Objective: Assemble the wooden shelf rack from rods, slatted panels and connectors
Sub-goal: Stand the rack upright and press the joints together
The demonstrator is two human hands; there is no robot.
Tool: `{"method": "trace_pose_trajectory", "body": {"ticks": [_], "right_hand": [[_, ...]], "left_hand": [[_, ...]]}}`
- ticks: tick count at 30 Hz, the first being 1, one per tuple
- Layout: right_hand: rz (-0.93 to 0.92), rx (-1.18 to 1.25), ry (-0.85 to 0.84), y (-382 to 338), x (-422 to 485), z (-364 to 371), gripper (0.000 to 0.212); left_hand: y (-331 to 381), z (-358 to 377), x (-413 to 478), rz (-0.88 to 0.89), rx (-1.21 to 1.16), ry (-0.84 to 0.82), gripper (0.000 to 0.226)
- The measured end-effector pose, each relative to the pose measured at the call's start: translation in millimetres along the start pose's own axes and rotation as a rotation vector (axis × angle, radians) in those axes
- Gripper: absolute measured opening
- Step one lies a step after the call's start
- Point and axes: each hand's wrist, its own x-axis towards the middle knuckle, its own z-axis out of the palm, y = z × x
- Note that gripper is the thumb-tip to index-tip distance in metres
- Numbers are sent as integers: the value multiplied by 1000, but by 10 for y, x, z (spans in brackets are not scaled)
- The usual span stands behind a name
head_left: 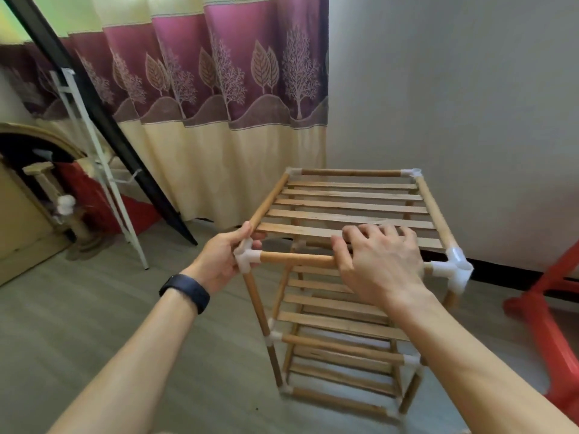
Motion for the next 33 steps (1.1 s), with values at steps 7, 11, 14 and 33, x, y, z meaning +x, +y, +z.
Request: {"method": "trace_pose_trajectory", "body": {"ticks": [7, 11, 14, 33], "right_hand": [[1, 20, 50, -7, -3, 70, 53], [-9, 28, 51, -24, -28, 101, 53], [-2, 24, 54, -5, -33, 126, 51], [-73, 67, 60, 361, -95, 2, 59]], "left_hand": [[-188, 178, -98, 76, -102, 120, 41], [-189, 267, -131, 69, -32, 249, 39], [-191, 342, -128, 77, -10, 303, 38], [-276, 448, -369, 898, 1299, 375, 69]]}}
